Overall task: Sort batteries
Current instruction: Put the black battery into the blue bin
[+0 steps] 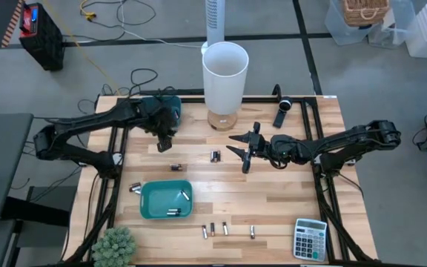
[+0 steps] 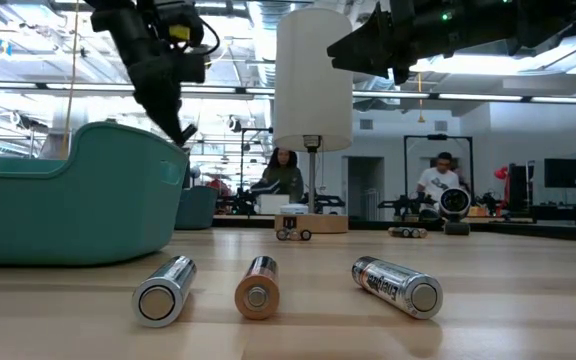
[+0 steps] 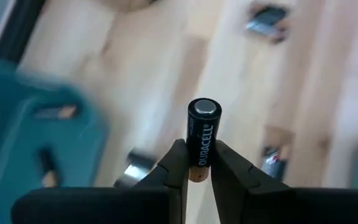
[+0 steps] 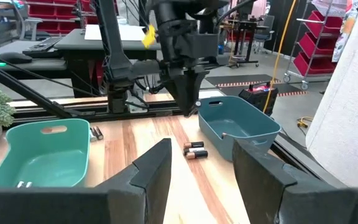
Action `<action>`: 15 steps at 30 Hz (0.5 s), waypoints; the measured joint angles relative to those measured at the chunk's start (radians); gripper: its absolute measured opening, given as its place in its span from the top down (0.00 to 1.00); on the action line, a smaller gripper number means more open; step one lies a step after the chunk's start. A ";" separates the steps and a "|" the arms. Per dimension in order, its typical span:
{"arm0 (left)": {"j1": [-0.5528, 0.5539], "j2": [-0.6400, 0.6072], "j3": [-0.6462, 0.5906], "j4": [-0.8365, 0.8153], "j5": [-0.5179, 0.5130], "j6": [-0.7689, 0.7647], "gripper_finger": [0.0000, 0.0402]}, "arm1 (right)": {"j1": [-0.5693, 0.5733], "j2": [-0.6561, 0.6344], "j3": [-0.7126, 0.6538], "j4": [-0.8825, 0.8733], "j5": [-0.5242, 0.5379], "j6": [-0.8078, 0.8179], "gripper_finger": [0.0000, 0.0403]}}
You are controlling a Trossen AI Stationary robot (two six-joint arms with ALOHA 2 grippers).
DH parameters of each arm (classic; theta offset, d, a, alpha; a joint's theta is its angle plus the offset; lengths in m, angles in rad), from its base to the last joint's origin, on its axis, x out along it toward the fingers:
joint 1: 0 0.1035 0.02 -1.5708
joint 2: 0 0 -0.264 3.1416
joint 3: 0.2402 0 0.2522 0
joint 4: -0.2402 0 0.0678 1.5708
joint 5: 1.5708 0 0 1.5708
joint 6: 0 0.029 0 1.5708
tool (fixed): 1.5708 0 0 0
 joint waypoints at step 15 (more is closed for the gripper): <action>0.135 0.032 0.000 0.072 -0.192 -0.173 0.90 | -0.003 0.000 0.000 -0.014 0.000 -0.002 0.54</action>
